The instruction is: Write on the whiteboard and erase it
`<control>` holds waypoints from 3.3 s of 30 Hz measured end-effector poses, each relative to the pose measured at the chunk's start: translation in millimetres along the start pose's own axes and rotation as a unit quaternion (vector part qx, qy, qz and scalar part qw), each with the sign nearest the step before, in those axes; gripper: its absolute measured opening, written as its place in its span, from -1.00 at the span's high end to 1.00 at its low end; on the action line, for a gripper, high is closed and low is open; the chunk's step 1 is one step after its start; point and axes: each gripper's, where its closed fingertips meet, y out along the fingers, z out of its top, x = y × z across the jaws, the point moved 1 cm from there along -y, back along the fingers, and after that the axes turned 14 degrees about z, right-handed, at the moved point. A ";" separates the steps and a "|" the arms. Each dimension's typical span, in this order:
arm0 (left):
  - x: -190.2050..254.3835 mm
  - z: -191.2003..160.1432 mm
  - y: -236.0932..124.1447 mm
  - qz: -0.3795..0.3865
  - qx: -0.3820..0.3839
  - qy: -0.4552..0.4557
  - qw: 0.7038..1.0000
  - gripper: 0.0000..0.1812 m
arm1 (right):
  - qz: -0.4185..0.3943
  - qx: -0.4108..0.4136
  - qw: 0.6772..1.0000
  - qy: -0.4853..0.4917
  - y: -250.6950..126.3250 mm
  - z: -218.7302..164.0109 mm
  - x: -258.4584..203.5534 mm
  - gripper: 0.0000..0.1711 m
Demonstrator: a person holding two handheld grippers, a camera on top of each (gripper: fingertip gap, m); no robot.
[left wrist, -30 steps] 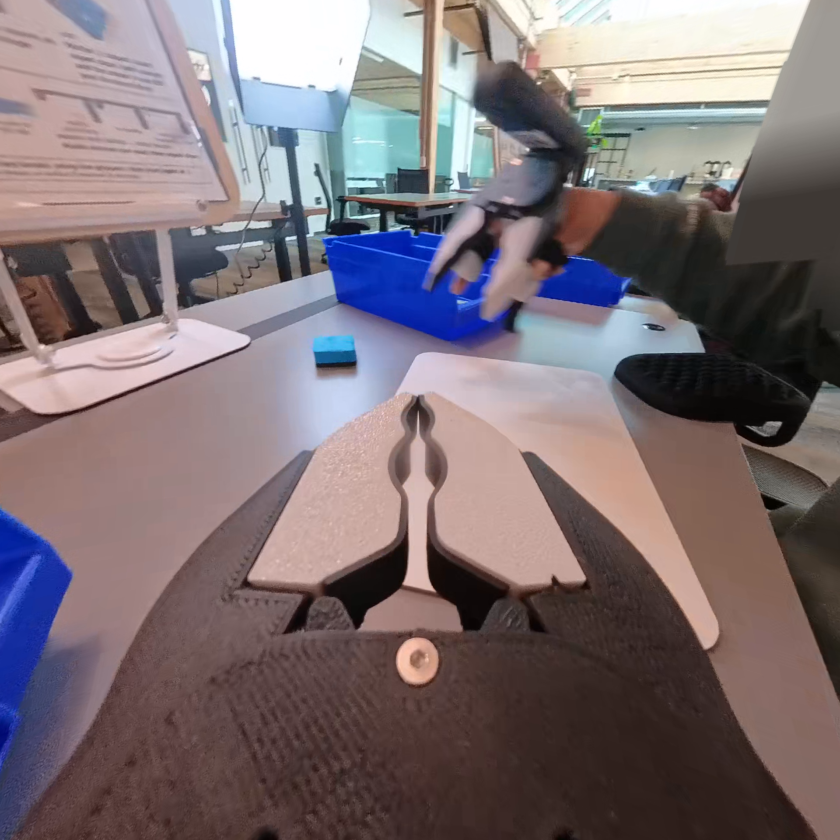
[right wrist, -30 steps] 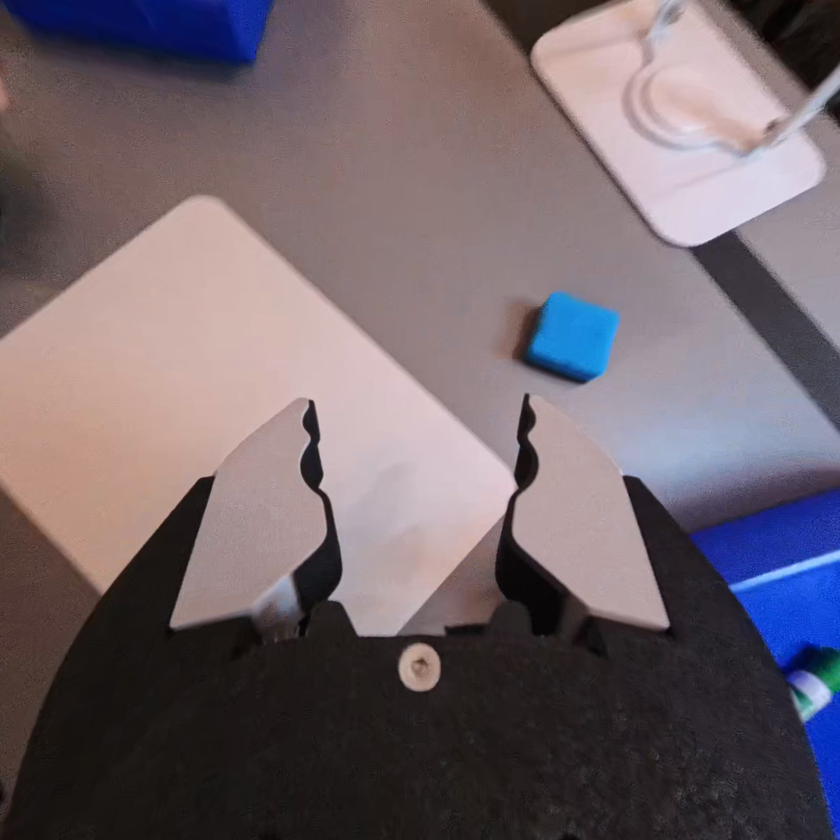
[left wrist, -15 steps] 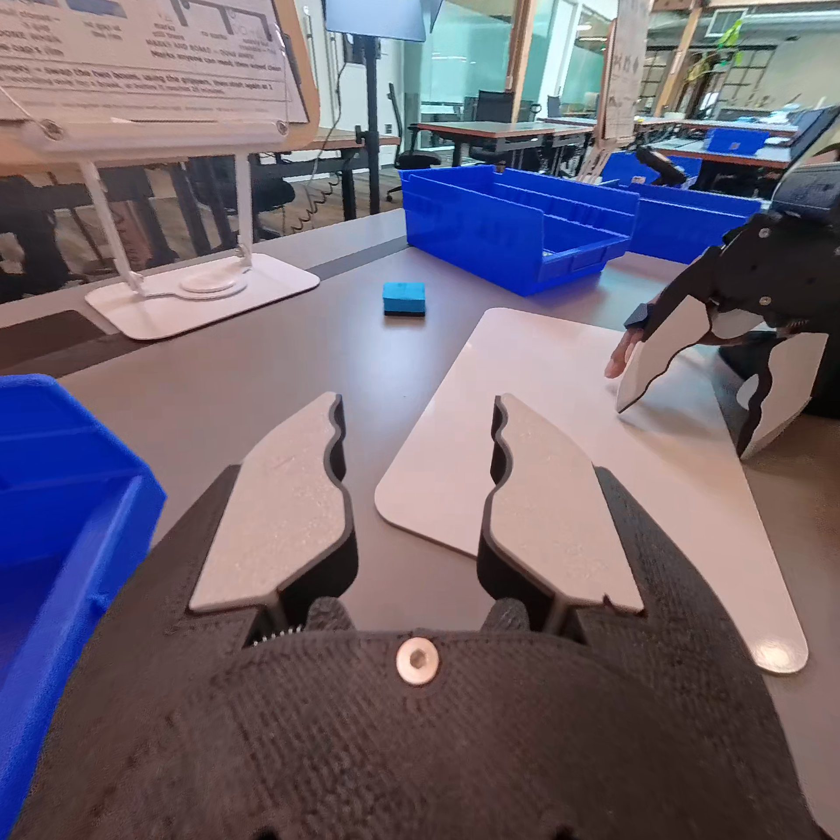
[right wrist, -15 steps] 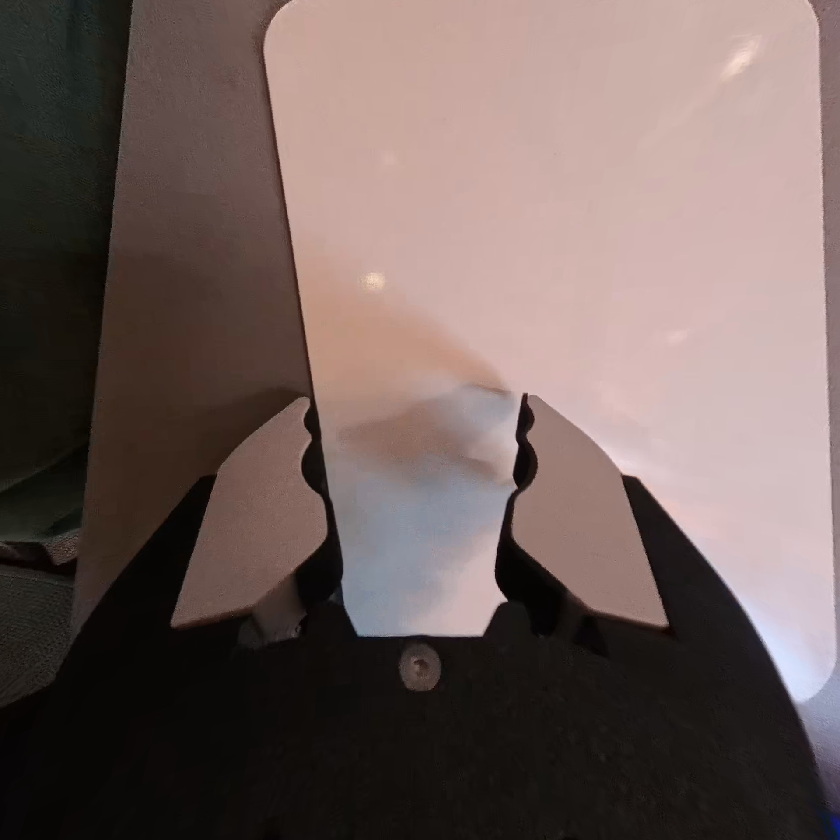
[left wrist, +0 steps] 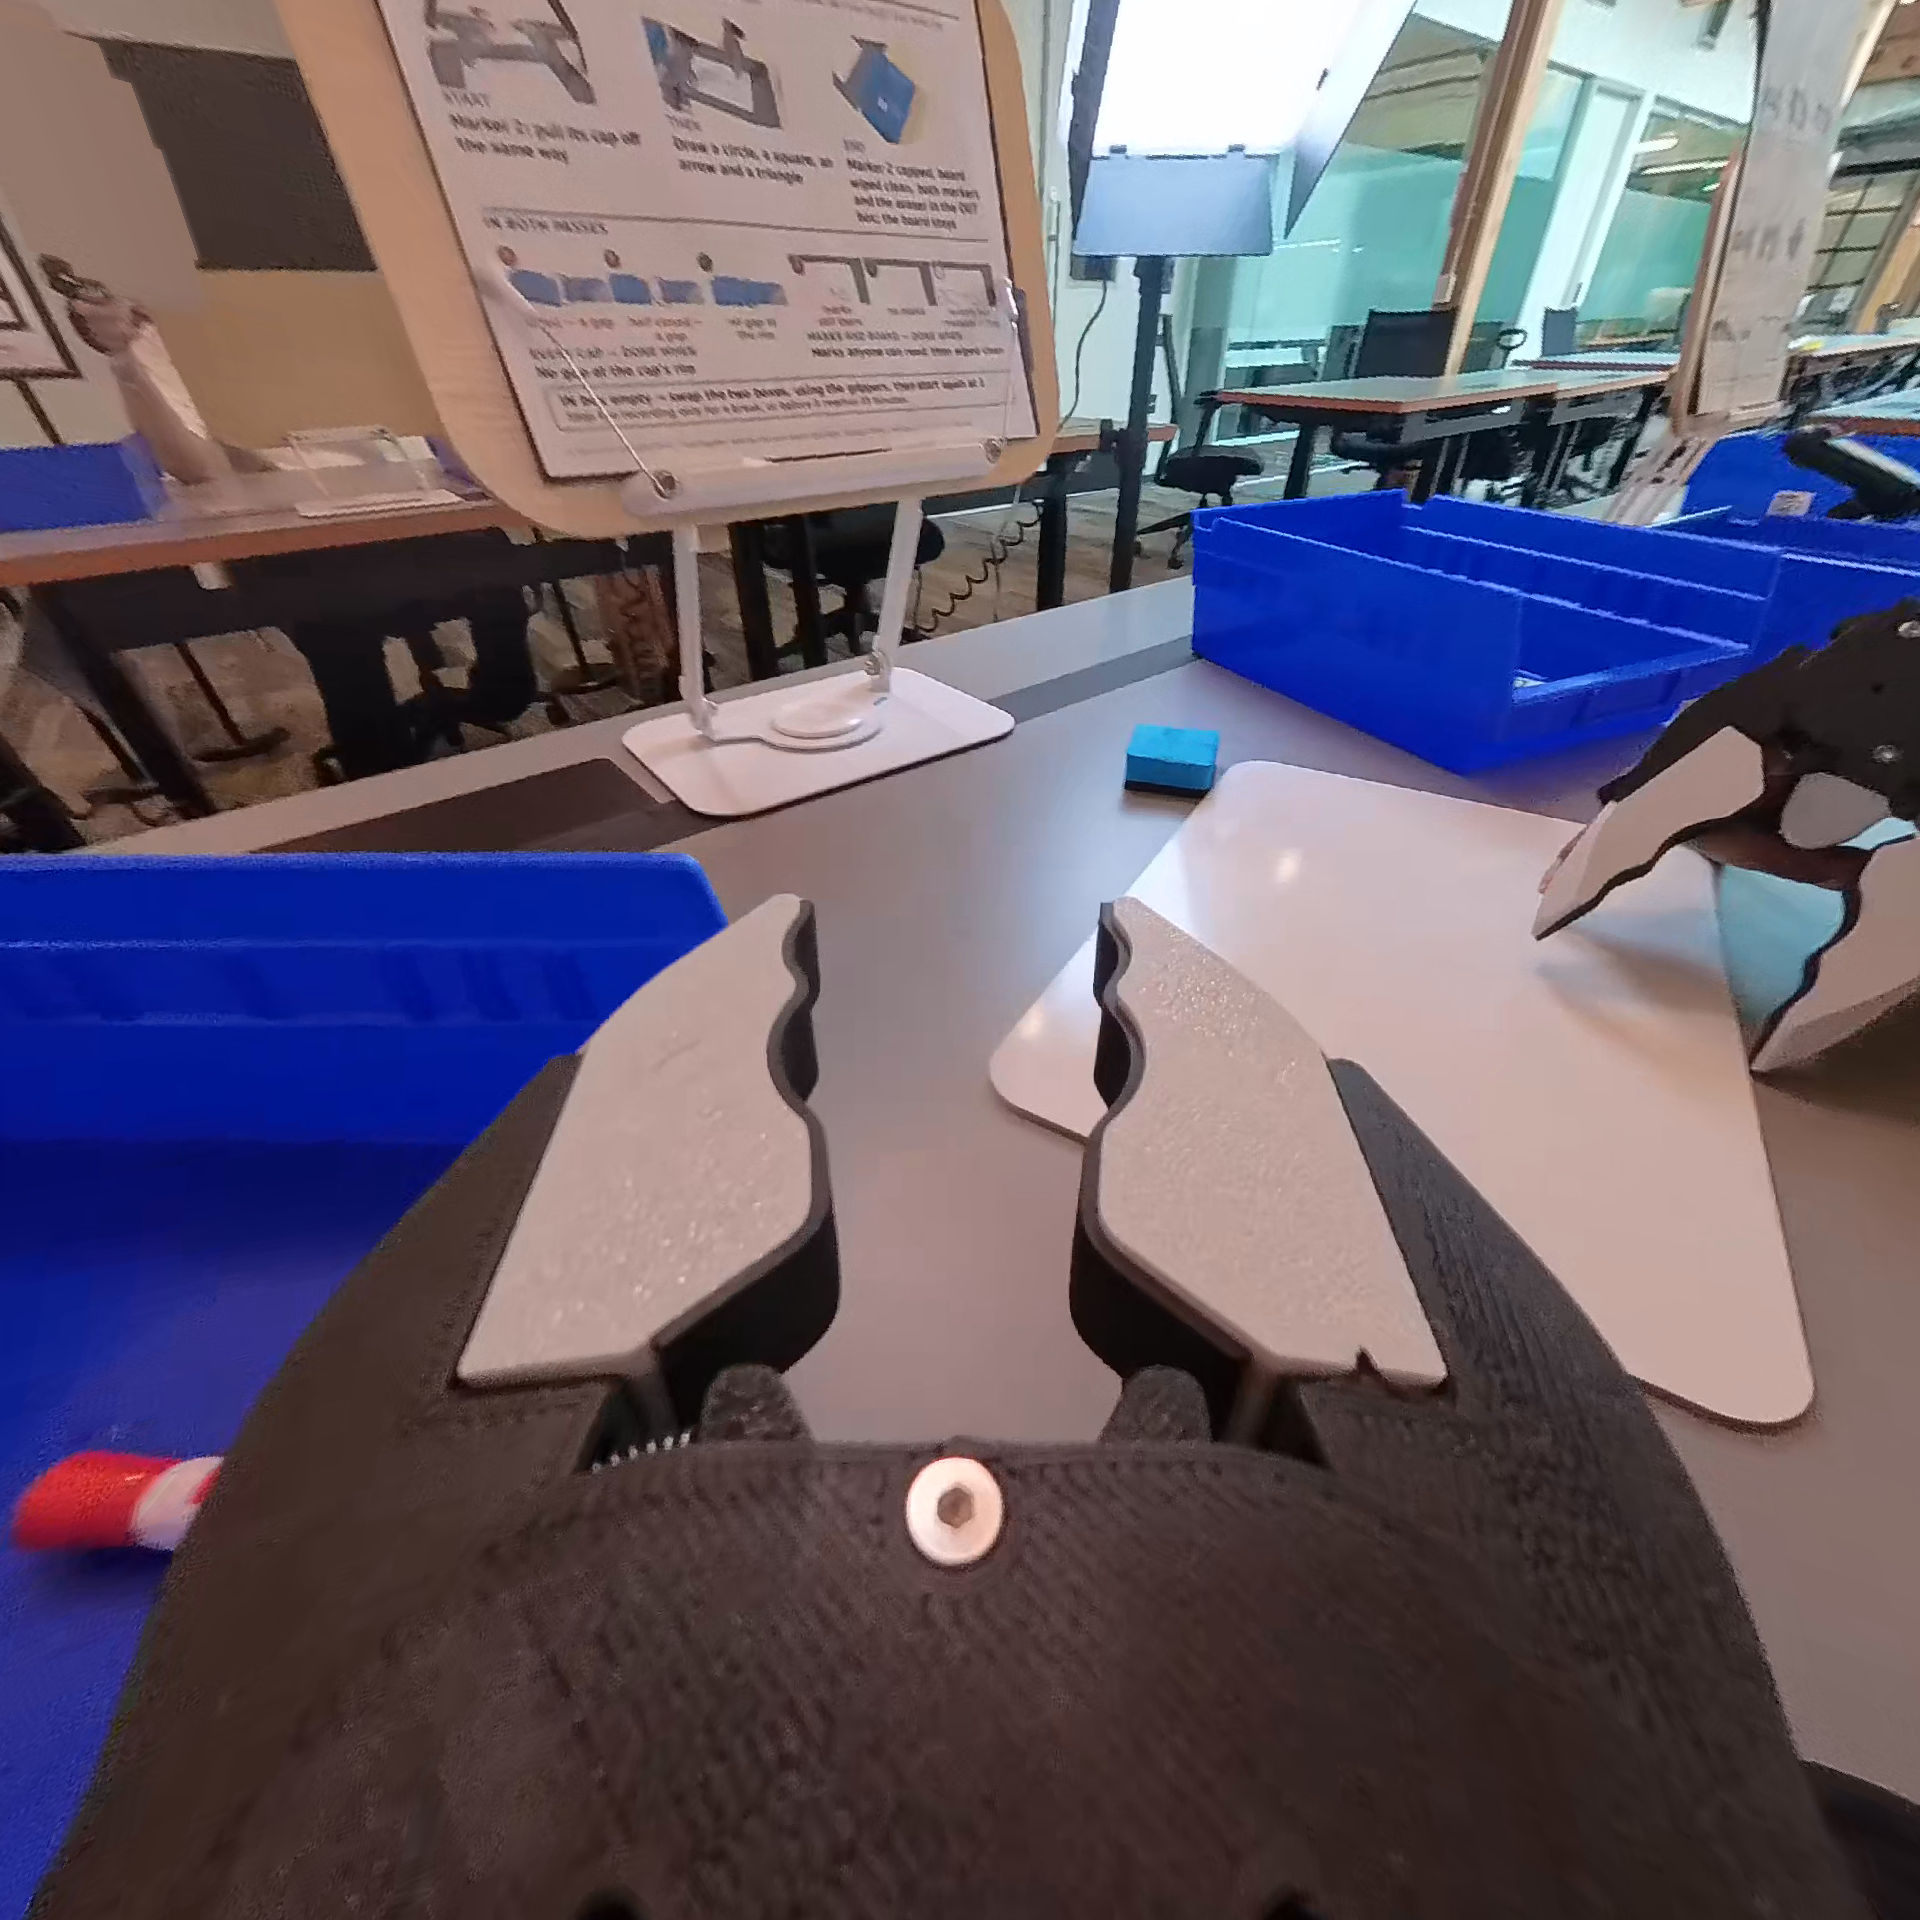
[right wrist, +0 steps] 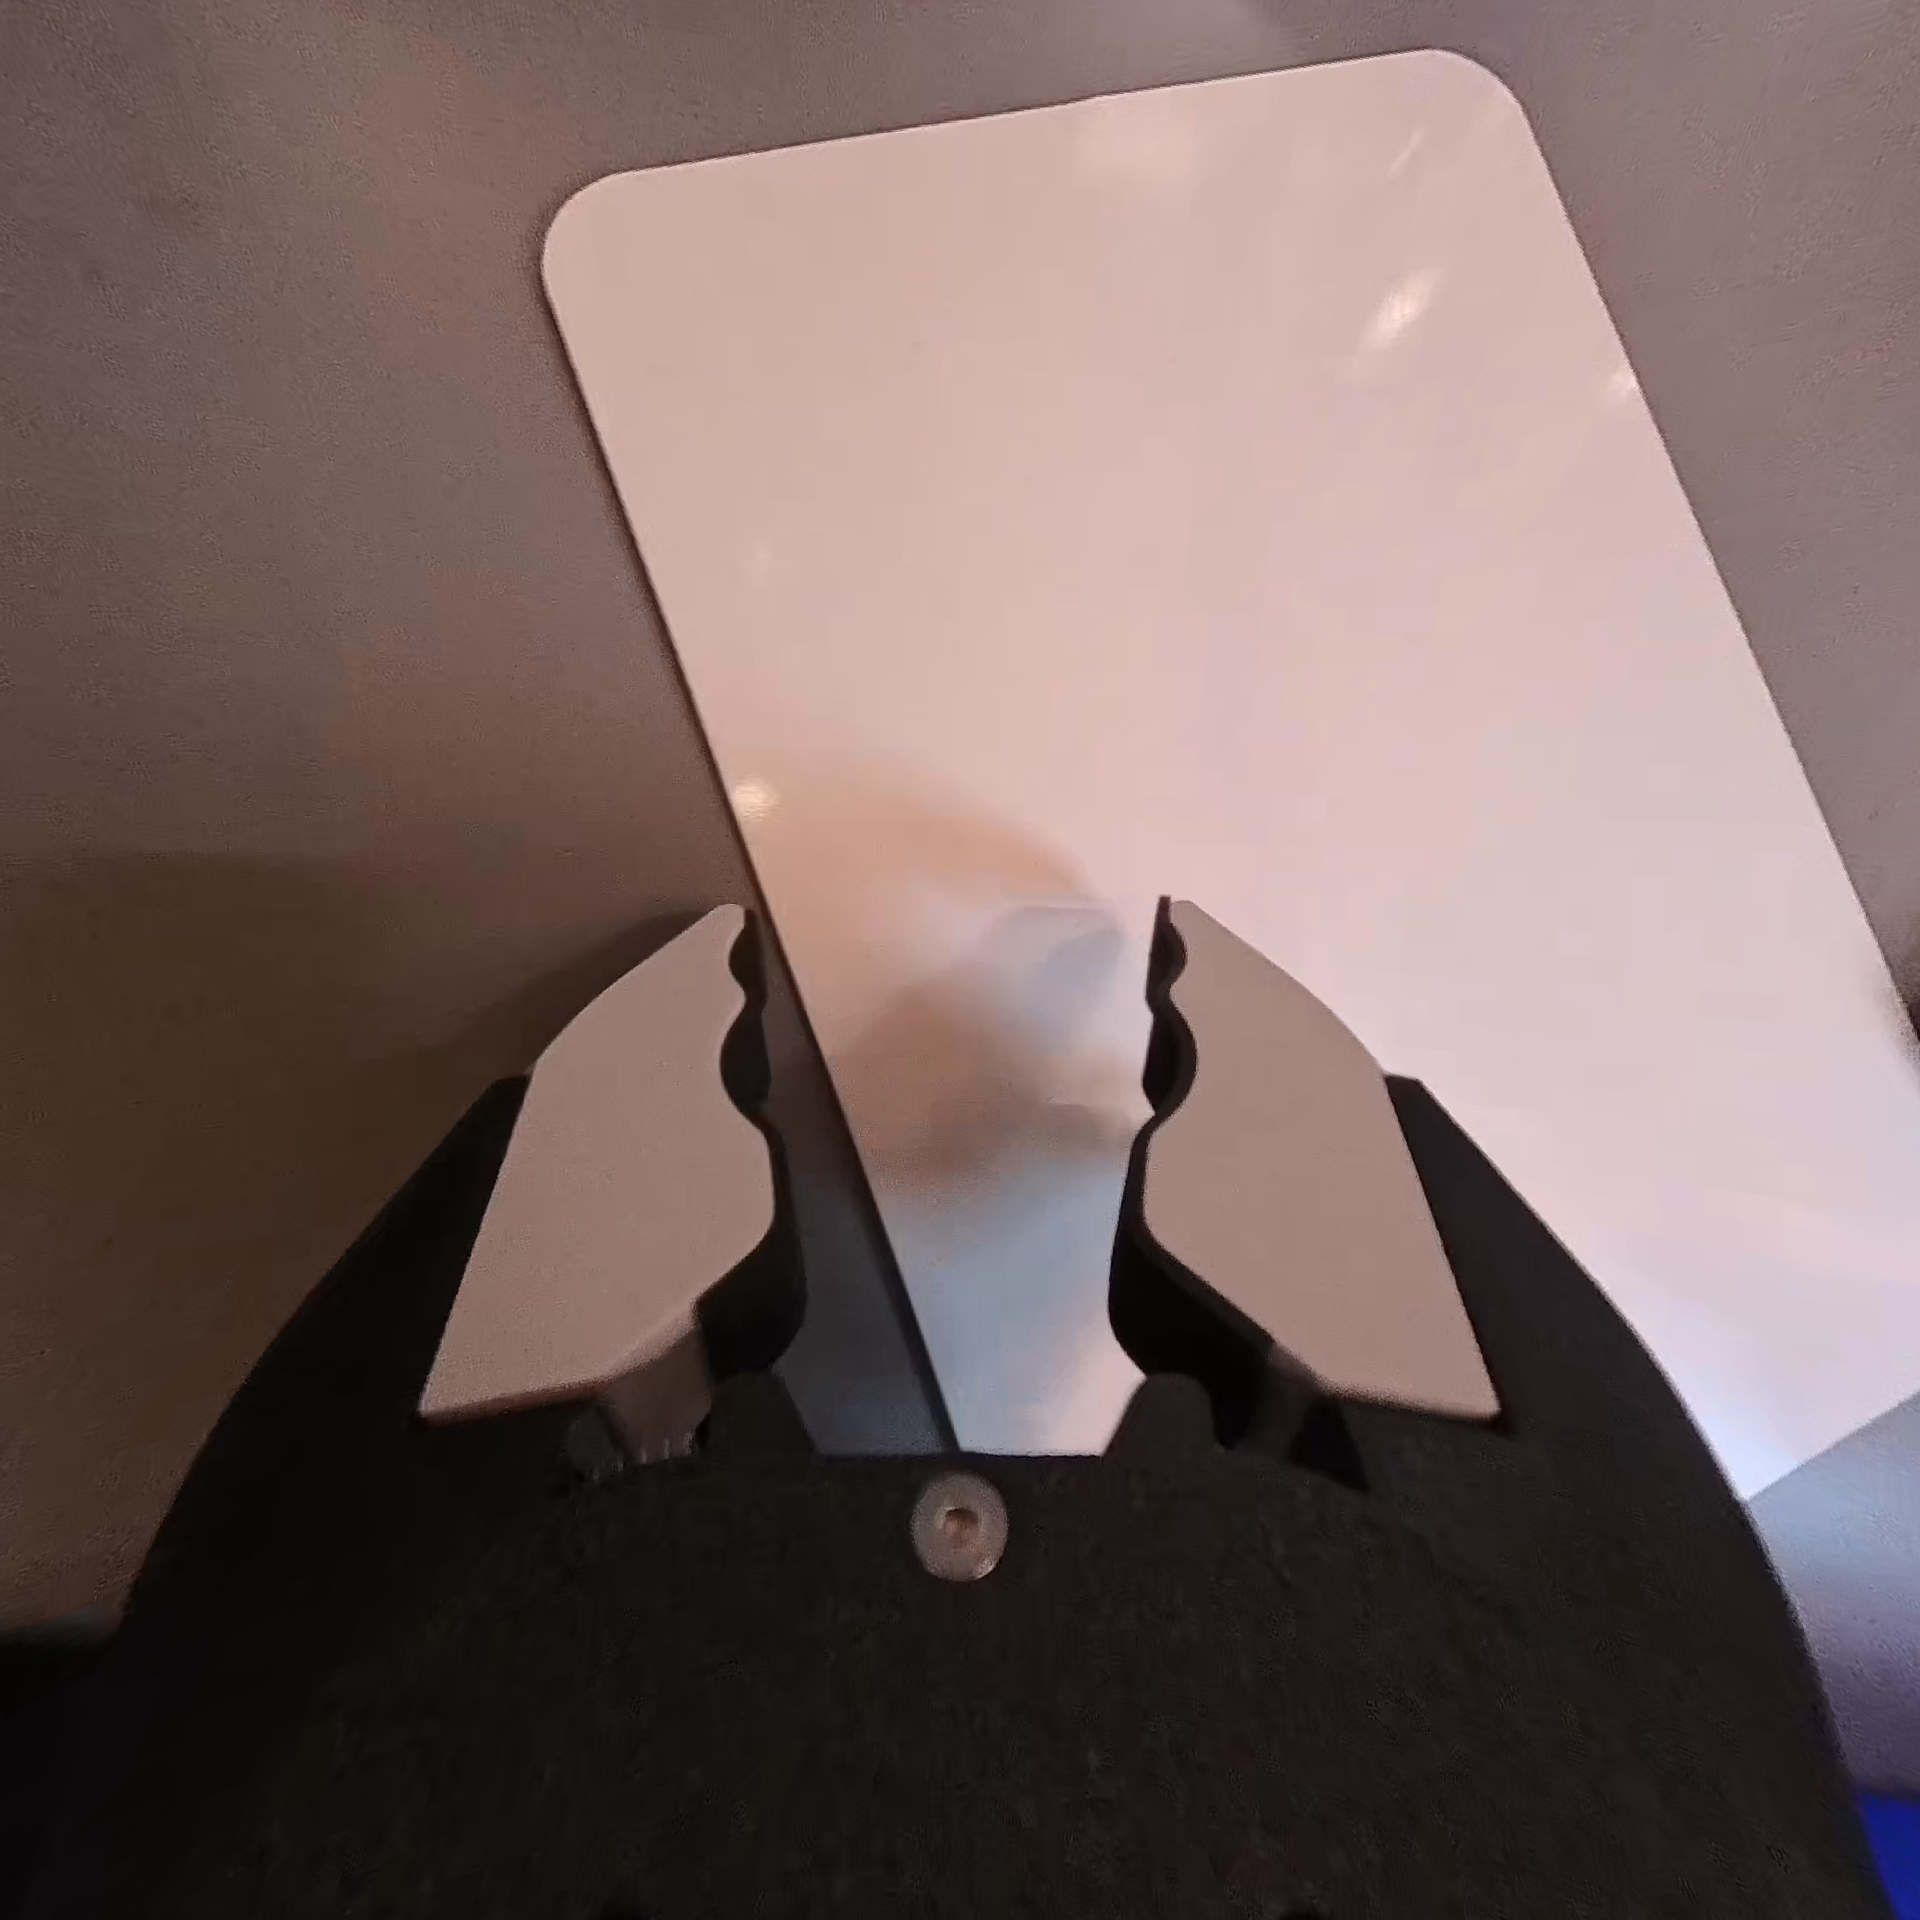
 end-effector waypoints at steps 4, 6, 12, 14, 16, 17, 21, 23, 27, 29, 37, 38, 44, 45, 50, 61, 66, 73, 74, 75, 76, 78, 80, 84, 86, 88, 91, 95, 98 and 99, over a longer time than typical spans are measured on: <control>-33.4 28.1 -13.9 0.048 0.009 0.015 0.999 0.59 | -0.019 0.023 0.999 0.024 -8.5 6.0 7.8 0.12; -58.6 45.9 -21.6 0.071 0.007 -0.003 0.997 0.58 | -0.034 0.088 0.995 0.045 -26.6 24.0 12.7 0.16; -117.2 27.9 -16.9 0.057 -0.176 0.078 0.980 0.61 | -0.074 0.225 0.968 0.080 -78.9 63.9 8.1 0.18; -130.9 -0.3 -13.5 0.010 -0.270 0.171 0.948 0.64 | -0.064 0.242 0.964 0.093 -80.3 67.1 0.1 0.18; -146.9 -25.3 -9.0 -0.032 -0.333 0.249 0.909 0.67 | -0.058 0.255 0.960 0.101 -78.1 67.9 -6.0 0.18; -152.4 -37.4 -8.5 -0.059 -0.364 0.280 0.887 0.67 | -0.057 0.262 0.958 0.099 -76.9 68.2 -8.6 0.19; -166.4 -74.2 -2.0 -0.133 -0.457 0.351 0.806 0.68 | -0.067 0.321 0.943 0.054 -80.6 70.7 -11.1 0.20; -173.9 -93.2 0.0 -0.160 -0.493 0.393 0.760 0.68 | -0.075 0.363 0.928 0.040 -87.6 69.6 -8.3 0.23; -171.7 -122.5 -6.7 -0.229 -0.538 0.411 0.700 0.65 | -0.089 0.385 0.916 0.069 -94.5 54.4 6.2 0.25; -169.4 -129.2 -11.1 -0.246 -0.555 0.408 0.682 0.68 | -0.090 0.386 0.914 0.084 -91.7 47.1 11.4 0.27; -164.9 -91.1 -7.6 -0.164 -0.508 0.378 0.756 0.79 | -0.104 0.330 0.936 0.068 -70.8 38.2 15.0 0.31; -153.5 -68.3 -1.7 -0.155 -0.465 0.357 0.795 0.80 | -0.115 0.314 0.940 0.062 -68.2 35.8 16.0 0.31; -3.9 14.4 4.5 -0.219 -0.233 0.345 0.883 0.80 | -0.136 0.289 0.947 0.022 -55.5 60.6 20.3 0.29; 25.5 12.9 2.6 -0.244 -0.212 0.343 0.882 0.80 | -0.135 0.291 0.947 0.012 -54.3 70.4 20.5 0.28; 141.4 -17.0 -0.8 -0.349 -0.156 0.330 0.863 0.80 | -0.116 0.268 0.955 -0.053 -45.8 119.8 11.7 0.20; 194.5 -62.9 -9.3 -0.427 -0.184 0.250 0.849 0.81 | -0.040 0.199 0.975 -0.090 6.7 113.2 -15.8 0.42; 198.8 -66.7 -9.4 -0.436 -0.193 0.217 0.852 0.81 | -0.022 0.194 0.977 -0.080 22.1 108.1 -14.9 0.42; 204.6 -71.2 -13.5 -0.451 -0.206 0.196 0.846 0.81 | -0.012 0.189 0.979 -0.071 34.7 103.4 -15.1 0.41; 205.1 -71.6 -14.2 -0.452 -0.208 0.194 0.846 0.81 | -0.014 0.188 0.979 -0.071 35.5 102.8 -15.0 0.41; 205.7 -71.1 -14.9 -0.455 -0.208 0.187 0.846 0.81 | -0.012 0.191 0.979 -0.071 35.3 103.1 -15.6 0.42; 206.0 -69.9 -15.3 -0.456 -0.208 0.180 0.846 0.81 | -0.009 0.196 0.978 -0.068 34.7 103.7 -16.0 0.43; 206.2 -69.7 -15.3 -0.455 -0.211 0.177 0.847 0.81 | -0.006 0.200 0.978 -0.062 33.5 104.3 -15.8 0.45; 206.8 -71.1 -16.1 -0.454 -0.213 0.183 0.846 0.81 | -0.007 0.192 0.979 -0.064 34.5 103.1 -16.5 0.45; 204.2 -61.7 -13.7 -0.458 -0.195 0.154 0.854 0.81 | -0.007 0.211 0.976 -0.047 29.1 106.3 -15.4 0.48; 200.3 -55.0 -11.8 -0.457 -0.179 0.141 0.860 0.81 | -0.007 0.227 0.973 -0.038 24.2 108.4 -12.2 0.53; 197.0 -51.4 -12.8 -0.461 -0.168 0.136 0.861 0.78 | -0.001 0.240 0.970 -0.029 21.1 108.6 -11.0 0.60; 190.5 -58.4 -11.4 -0.451 -0.171 0.148 0.863 0.79 | -0.001 0.251 0.968 -0.022 17.7 107.2 -9.6 0.60; 190.1 -62.5 -11.8 -0.460 -0.183 0.125 0.860 0.79 | 0.001 0.251 0.968 -0.024 18.9 107.5 -11.8 0.60; 186.0 -58.4 -10.5 -0.464 -0.176 0.107 0.862 0.79 | 0.003 0.257 0.966 -0.017 17.5 106.7 -9.6 0.60; 186.0 -57.0 -11.2 -0.467 -0.176 0.101 0.861 0.79 | 0.006 0.259 0.966 -0.014 16.9 106.4 -9.2 0.60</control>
